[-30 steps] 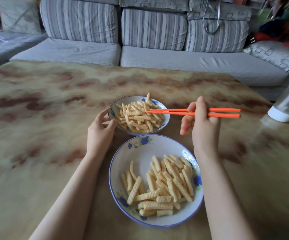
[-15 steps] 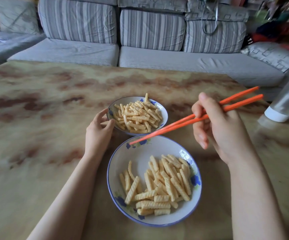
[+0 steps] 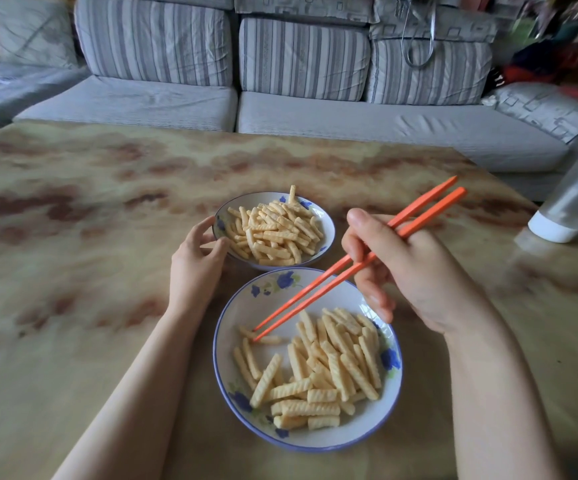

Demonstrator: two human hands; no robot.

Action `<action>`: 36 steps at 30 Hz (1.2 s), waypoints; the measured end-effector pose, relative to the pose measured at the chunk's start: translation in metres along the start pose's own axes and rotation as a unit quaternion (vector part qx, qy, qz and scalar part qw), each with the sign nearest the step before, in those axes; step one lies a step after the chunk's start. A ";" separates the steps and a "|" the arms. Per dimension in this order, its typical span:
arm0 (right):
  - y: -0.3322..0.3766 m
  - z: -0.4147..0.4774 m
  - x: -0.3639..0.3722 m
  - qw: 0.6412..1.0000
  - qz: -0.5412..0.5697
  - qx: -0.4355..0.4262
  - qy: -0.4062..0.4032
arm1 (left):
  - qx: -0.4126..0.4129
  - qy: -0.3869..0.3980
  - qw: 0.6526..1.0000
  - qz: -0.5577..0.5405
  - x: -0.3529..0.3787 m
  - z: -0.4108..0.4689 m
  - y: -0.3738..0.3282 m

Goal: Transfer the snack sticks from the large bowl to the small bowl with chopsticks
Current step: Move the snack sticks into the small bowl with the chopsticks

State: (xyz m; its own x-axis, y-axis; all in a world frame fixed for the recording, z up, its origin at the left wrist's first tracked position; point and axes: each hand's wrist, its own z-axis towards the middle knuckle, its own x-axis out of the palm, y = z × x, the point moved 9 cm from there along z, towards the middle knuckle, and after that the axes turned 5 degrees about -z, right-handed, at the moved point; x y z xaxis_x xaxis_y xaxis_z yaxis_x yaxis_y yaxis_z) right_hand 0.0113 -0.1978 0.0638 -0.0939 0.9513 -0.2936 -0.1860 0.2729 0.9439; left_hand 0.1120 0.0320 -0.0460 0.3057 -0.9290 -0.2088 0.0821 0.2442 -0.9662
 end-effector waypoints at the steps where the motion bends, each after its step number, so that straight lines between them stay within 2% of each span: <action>1: -0.002 0.001 -0.001 1.000 0.000 0.004 -0.012 | 0.001 0.000 1.000 0.001 0.000 0.000 0.000; 5: -0.008 0.004 -0.011 0.998 0.019 0.014 -0.055 | 0.002 0.000 1.000 0.000 0.000 0.000 0.000; 8: -0.007 0.004 -0.024 0.992 0.057 0.001 -0.115 | 0.001 0.002 1.000 -0.004 0.001 0.000 0.000; 14: -0.008 0.001 -0.051 0.951 0.128 -0.044 -0.277 | 0.002 -0.002 1.000 -0.002 0.000 -0.001 -0.002; 17: -0.015 0.002 -0.052 0.940 0.134 -0.033 -0.313 | 0.001 -0.003 1.000 -0.005 -0.001 -0.001 -0.001; 26: -0.031 0.017 -0.027 0.956 0.098 -0.009 -0.275 | -0.004 -0.003 1.000 -0.003 -0.001 -0.001 -0.001; 33: -0.010 0.007 -0.043 0.956 0.087 -0.047 -0.274 | -0.008 -0.003 1.000 -0.008 -0.001 -0.002 -0.001; 36: 0.002 0.001 -0.043 0.971 0.081 -0.047 -0.221 | -0.007 -0.001 1.000 -0.010 0.000 -0.002 0.000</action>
State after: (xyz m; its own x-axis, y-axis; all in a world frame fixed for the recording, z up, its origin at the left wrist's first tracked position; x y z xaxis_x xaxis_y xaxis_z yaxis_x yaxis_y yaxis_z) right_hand 0.0164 -0.2375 0.0781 0.2951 0.9550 -0.0289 -0.2941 0.1195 0.9483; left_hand 0.1102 0.0315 -0.0458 0.3060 -0.9329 -0.1900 0.0737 0.2222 -0.9722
